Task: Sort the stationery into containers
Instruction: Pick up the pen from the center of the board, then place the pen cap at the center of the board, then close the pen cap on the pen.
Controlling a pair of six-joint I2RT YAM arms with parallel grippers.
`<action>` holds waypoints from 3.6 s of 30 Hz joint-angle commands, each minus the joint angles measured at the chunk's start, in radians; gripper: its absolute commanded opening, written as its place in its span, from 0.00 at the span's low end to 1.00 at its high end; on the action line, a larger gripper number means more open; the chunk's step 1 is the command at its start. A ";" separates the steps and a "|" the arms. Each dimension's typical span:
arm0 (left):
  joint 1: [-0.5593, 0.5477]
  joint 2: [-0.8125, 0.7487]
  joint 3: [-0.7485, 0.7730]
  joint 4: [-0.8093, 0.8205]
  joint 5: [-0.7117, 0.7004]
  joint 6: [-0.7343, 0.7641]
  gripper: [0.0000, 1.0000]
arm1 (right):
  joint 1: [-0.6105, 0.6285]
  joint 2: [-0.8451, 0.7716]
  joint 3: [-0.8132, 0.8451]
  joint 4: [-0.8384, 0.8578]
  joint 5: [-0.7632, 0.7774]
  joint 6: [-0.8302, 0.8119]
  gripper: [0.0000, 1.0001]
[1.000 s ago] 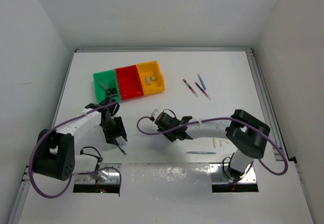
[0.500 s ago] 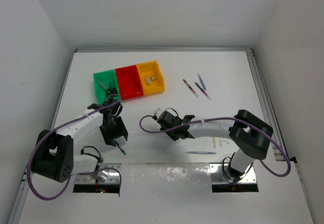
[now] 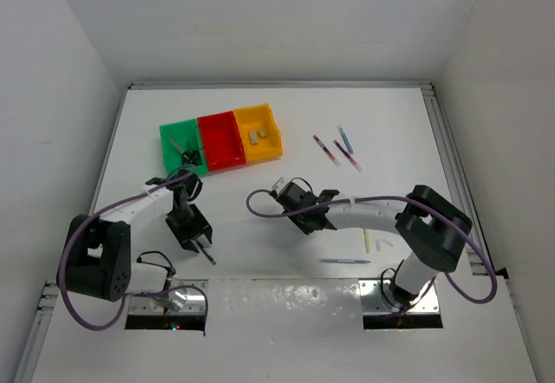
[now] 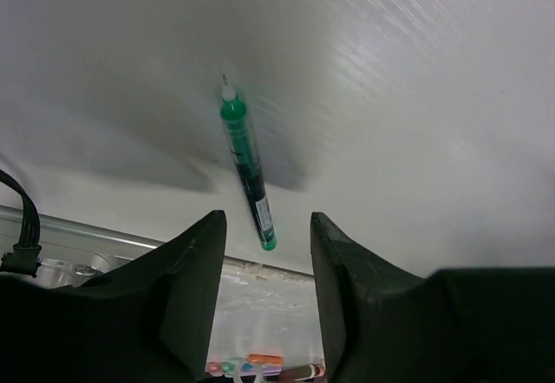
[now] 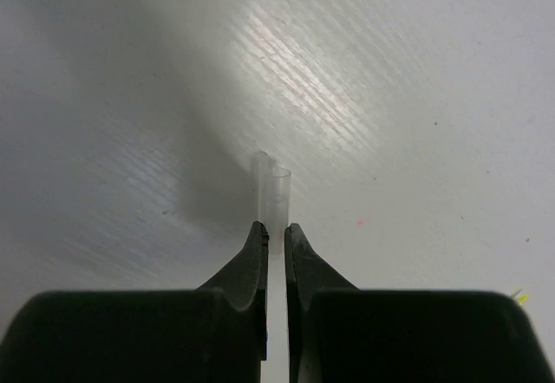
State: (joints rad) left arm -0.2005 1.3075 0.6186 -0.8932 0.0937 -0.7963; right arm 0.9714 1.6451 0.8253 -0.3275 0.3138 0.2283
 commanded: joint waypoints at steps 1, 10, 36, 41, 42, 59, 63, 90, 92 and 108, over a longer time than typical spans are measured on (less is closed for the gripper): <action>0.030 0.036 -0.013 0.017 0.024 0.000 0.41 | -0.014 -0.034 0.041 -0.019 0.030 -0.009 0.00; 0.044 0.107 -0.034 0.092 0.050 0.037 0.19 | -0.054 -0.047 0.063 -0.044 0.054 -0.021 0.00; -0.312 -0.167 0.302 0.478 -0.272 1.292 0.00 | -0.266 -0.104 0.107 -0.145 -0.039 -0.334 0.00; -0.283 -0.414 0.104 0.636 -0.137 1.586 0.00 | -0.257 -0.001 0.061 -0.121 -0.082 -0.630 0.00; -0.278 -0.428 0.093 0.640 -0.120 1.592 0.00 | -0.251 0.004 0.040 -0.107 -0.091 -0.655 0.00; -0.200 -0.470 0.076 0.637 -0.054 1.395 0.00 | -0.211 -0.056 -0.106 0.099 -0.144 -0.870 0.48; -0.198 -0.450 0.101 0.642 -0.054 1.365 0.00 | -0.220 -0.172 -0.083 0.127 -0.095 -0.779 0.53; -0.145 -0.404 0.104 0.657 -0.187 1.273 0.00 | -0.338 -0.160 0.047 -0.297 -0.079 1.878 0.35; -0.145 -0.407 0.102 0.654 -0.186 1.261 0.00 | -0.339 -0.110 0.069 -0.323 -0.099 1.895 0.35; -0.142 -0.424 0.099 0.631 -0.196 1.249 0.00 | -0.408 -0.015 0.055 -0.263 -0.085 1.942 0.36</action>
State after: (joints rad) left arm -0.3573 0.9028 0.7197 -0.2852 -0.0963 0.4652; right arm 0.5755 1.6157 0.8631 -0.6075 0.2207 1.9759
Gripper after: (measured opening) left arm 0.075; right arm 0.359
